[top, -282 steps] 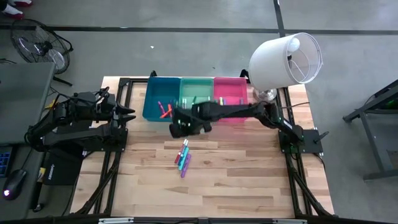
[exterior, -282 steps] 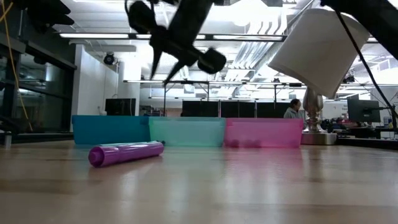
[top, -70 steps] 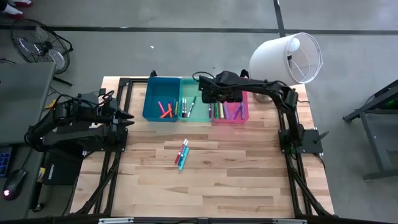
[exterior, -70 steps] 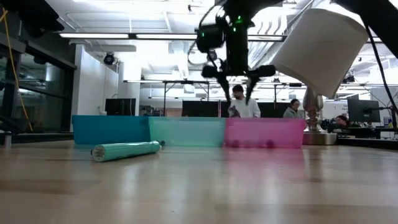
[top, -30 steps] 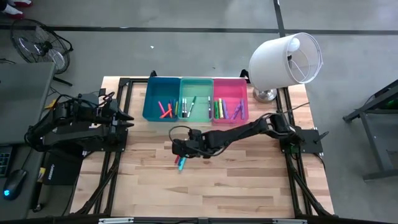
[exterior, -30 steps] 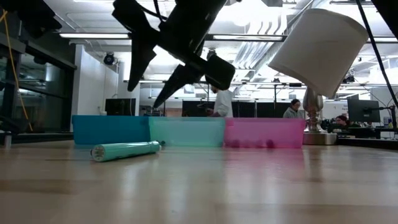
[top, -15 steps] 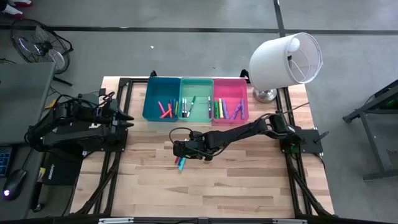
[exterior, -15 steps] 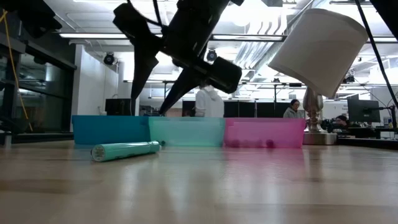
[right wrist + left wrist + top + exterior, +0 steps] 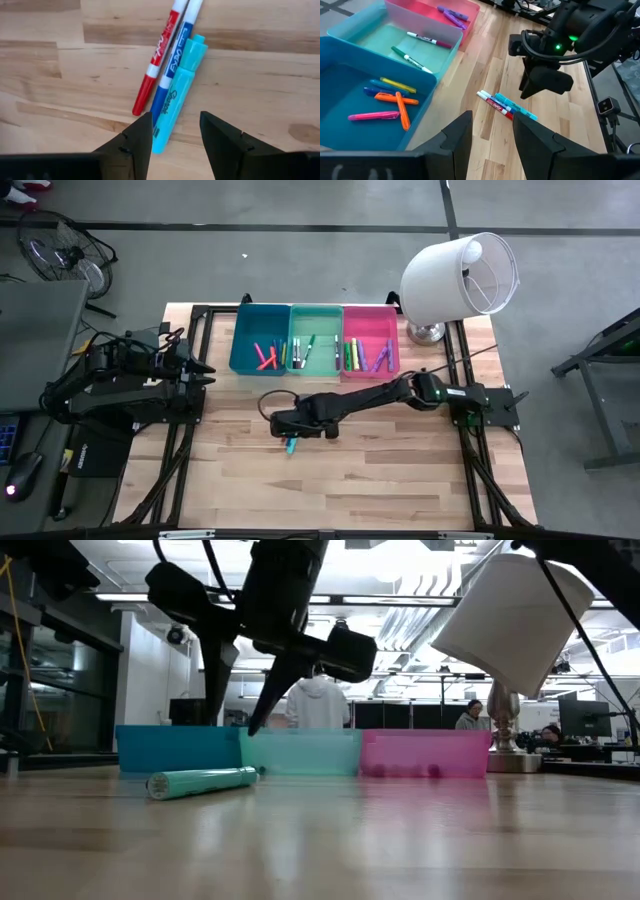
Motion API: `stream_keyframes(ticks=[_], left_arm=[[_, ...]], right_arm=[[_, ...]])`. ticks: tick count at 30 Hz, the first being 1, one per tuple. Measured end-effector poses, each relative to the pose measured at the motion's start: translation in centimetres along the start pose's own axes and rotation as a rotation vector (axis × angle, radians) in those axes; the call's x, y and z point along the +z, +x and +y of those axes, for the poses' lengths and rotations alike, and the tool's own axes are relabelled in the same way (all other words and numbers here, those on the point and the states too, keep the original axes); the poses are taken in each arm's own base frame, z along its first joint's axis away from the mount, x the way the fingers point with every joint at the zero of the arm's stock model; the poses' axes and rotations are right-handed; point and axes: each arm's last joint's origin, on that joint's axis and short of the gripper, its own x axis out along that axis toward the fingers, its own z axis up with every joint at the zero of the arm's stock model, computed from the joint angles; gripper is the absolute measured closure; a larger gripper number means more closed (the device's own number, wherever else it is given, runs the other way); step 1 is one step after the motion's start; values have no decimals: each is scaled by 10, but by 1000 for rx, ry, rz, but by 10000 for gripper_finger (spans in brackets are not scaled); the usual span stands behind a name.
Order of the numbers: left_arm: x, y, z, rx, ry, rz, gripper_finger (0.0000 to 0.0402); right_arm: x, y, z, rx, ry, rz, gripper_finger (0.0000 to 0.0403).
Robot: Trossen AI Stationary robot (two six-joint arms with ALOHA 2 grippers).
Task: Pick & Place Markers
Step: Put the blue highlighter pen into the pink bin
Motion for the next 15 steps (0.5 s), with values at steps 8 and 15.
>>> stream_keyframes(ticks=[8, 15], left_arm=[[0, 0, 0, 0, 1, 3, 262], [-2, 0, 0, 1, 8, 18, 262]], right_arm=[[0, 6, 0, 1, 7, 18, 250], [0, 23, -5, 1, 21, 21, 250]])
